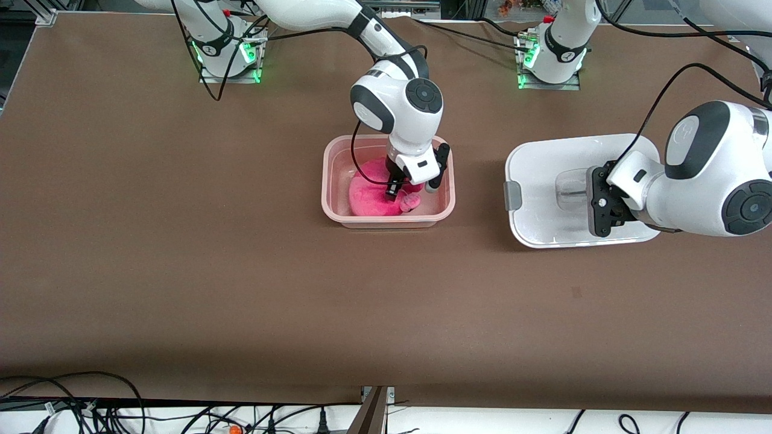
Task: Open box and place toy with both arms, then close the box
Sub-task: 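Open the right gripper and withdraw it from the tub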
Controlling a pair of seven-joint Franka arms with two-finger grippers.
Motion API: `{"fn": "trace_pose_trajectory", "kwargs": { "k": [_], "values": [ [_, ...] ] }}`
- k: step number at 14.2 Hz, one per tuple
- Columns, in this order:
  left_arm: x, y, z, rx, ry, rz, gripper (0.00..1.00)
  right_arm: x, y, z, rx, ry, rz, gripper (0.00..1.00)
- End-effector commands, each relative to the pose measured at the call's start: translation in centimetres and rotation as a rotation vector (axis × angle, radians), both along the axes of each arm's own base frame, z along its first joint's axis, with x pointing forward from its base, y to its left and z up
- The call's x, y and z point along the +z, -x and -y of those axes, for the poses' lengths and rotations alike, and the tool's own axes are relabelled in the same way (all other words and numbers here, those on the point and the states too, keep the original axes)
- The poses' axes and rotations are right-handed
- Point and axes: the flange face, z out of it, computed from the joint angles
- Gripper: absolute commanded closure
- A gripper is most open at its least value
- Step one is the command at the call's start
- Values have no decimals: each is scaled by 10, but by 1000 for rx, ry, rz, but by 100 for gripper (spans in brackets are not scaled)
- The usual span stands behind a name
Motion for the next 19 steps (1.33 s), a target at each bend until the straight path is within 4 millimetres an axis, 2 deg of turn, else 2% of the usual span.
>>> {"fn": "trace_pose_trajectory", "kwargs": {
  "k": [1,4,6,8,9,10,12,15,16,18,19],
  "values": [
    [6,-2,1,-30,-9,2,100,26,-27,20,-96,-57,-15,0],
    [5,-2,2,-32,-9,0,100,82,-90,87,-233,-163,-12,0],
    [4,-2,2,-32,-8,-2,100,122,-110,120,-282,-200,21,0],
    [3,-2,2,-33,-7,-3,100,156,-112,143,-317,-189,24,0],
    [3,-2,2,-33,-7,-3,100,175,-118,162,-349,-188,37,0],
    [3,-2,2,-33,-7,-3,100,194,-124,186,-387,-187,46,0],
    [3,-2,5,-37,-6,-3,100,225,-135,245,-481,-193,18,0],
    [7,-2,9,-45,-2,3,100,268,-129,326,-574,-207,-16,0],
    [10,-2,14,-54,5,9,100,282,-123,344,-595,-215,-11,0],
    [19,1,47,-85,54,20,100,300,-113,378,-636,-213,-24,0],
    [26,4,72,-113,79,33,100,305,-111,392,-659,-210,-32,0]
  ]
}}
